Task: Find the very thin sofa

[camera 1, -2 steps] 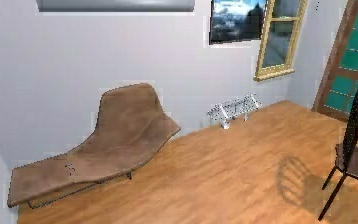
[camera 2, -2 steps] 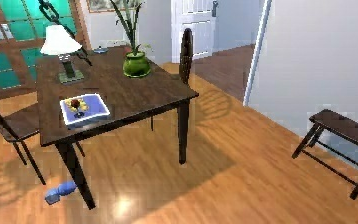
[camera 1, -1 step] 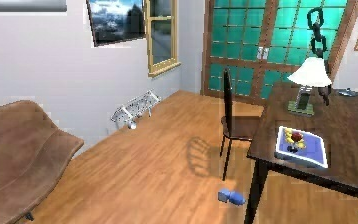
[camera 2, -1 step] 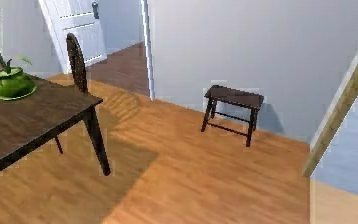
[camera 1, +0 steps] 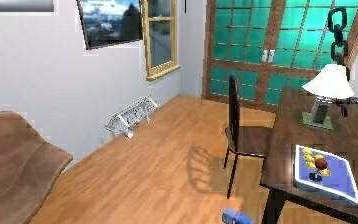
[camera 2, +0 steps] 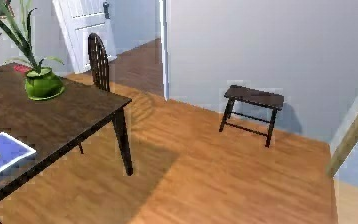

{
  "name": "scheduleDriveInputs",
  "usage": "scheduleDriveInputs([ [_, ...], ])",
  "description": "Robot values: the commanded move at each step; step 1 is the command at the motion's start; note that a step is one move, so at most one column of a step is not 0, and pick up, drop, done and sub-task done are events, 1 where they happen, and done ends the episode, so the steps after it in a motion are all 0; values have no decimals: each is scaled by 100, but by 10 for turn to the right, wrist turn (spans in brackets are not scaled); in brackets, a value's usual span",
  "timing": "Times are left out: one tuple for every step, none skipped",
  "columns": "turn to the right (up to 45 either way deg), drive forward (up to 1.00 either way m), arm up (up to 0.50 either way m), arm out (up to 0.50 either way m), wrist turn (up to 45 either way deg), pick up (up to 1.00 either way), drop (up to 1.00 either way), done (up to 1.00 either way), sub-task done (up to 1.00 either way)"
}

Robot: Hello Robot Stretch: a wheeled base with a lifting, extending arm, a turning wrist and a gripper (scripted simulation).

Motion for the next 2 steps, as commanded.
scheduleDriveInputs([
  [-450,0,0,0,0,0,0,0,0],
  [-150,0,0,0,0,0,0,0,0],
])
